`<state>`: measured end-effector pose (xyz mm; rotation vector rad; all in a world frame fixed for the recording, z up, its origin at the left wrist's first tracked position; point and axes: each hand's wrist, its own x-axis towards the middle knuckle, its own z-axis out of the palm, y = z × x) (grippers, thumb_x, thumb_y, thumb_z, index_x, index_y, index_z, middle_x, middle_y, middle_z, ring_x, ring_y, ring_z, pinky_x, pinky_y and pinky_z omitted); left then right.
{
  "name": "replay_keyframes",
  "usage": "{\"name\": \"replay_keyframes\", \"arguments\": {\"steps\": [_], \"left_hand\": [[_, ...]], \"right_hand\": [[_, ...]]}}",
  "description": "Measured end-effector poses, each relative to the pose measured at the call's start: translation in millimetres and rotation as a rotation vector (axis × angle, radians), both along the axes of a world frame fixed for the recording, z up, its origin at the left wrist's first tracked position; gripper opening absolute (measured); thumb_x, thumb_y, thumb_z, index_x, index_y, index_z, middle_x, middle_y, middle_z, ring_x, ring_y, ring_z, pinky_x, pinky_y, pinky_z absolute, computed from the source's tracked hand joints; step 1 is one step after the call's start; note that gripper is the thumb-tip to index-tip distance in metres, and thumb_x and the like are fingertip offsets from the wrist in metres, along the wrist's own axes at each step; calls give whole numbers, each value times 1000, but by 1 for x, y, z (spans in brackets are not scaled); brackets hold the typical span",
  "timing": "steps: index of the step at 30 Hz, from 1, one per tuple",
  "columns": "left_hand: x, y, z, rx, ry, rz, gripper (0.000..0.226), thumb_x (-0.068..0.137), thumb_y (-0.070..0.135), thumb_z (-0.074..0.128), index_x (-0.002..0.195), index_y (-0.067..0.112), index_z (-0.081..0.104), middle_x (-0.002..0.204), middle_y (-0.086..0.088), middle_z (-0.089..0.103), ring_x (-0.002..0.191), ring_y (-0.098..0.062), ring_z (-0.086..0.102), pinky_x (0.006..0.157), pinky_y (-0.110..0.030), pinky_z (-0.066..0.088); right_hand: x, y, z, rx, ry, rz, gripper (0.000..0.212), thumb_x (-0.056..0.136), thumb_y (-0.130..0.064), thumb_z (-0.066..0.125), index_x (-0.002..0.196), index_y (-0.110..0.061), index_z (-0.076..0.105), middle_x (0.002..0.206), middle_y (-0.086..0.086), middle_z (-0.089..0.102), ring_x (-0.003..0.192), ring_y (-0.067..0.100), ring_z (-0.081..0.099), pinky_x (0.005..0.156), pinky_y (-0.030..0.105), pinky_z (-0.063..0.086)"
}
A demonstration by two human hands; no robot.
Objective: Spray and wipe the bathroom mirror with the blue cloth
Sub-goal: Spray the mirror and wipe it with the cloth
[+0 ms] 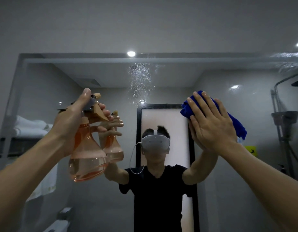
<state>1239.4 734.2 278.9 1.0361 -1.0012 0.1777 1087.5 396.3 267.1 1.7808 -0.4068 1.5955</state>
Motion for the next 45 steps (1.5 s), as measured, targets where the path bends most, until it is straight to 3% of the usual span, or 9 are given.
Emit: {"name": "replay_keyframes", "arguments": {"steps": [7, 14, 19, 25, 28, 32, 35, 40, 45], "left_hand": [[25, 4, 21, 26, 39, -220, 50, 92, 55, 48, 95, 7, 63, 76, -6, 71, 69, -18, 73, 59, -29, 59], [65, 16, 25, 94, -25, -249, 56, 91, 57, 49, 104, 5, 64, 91, -13, 72, 92, -30, 72, 69, -38, 60], [77, 35, 28, 45, 1, -276, 54, 90, 58, 50, 103, 8, 65, 92, -11, 73, 93, -28, 73, 84, -45, 55], [80, 54, 32, -33, 30, -249, 54, 92, 59, 48, 103, 9, 65, 89, -8, 74, 85, -23, 75, 60, -31, 60], [78, 50, 30, -18, 55, -288, 54, 91, 60, 49, 100, 9, 65, 89, -8, 73, 87, -24, 74, 60, -32, 60], [81, 33, 22, 48, 65, -305, 59, 90, 60, 50, 106, 5, 64, 96, -14, 71, 94, -30, 73, 70, -40, 60], [89, 25, 22, 55, 57, -275, 67, 92, 60, 47, 116, 0, 62, 97, -18, 72, 96, -34, 72, 75, -47, 58], [97, 22, 29, 83, 83, -279, 67, 92, 60, 46, 118, 0, 63, 102, -20, 72, 93, -32, 73, 70, -41, 61], [100, 19, 27, 69, 98, -246, 67, 93, 60, 46, 119, 0, 63, 107, -22, 72, 98, -35, 72, 82, -52, 55]], "right_hand": [[21, 26, 35, 141, -180, 53, 53, 107, -33, 23, 158, -18, 25, 165, 5, 23, 154, 23, 14, 124, 47, 14], [82, 96, 148, 299, -314, 150, 54, 105, -30, 23, 157, -17, 22, 164, 5, 24, 152, 26, 17, 119, 46, 17], [130, 170, 151, 162, -73, 292, 55, 104, -28, 36, 156, -14, 24, 165, 2, 23, 153, 19, 13, 123, 40, 11], [126, 162, 40, -190, 301, 188, 55, 106, -36, 36, 157, -18, 28, 166, 4, 21, 155, 18, 11, 126, 41, 9], [91, 125, 2, -325, 465, 152, 54, 105, -30, 42, 156, -15, 31, 164, 5, 25, 154, 22, 15, 123, 49, 23], [50, 77, 21, -246, 281, 79, 52, 105, -30, 38, 153, -10, 36, 161, 10, 32, 151, 26, 27, 117, 52, 32], [39, 68, 61, -21, 91, 59, 55, 105, -36, 27, 157, -18, 23, 164, 3, 25, 153, 21, 19, 121, 51, 24], [71, 102, 141, 249, -153, 109, 54, 108, -31, 23, 159, -17, 16, 167, 0, 14, 155, 22, 8, 122, 45, 13], [133, 167, 150, 92, 4, 130, 54, 108, -32, 22, 159, -17, 15, 168, -1, 13, 155, 19, 6, 124, 41, 10]]}}
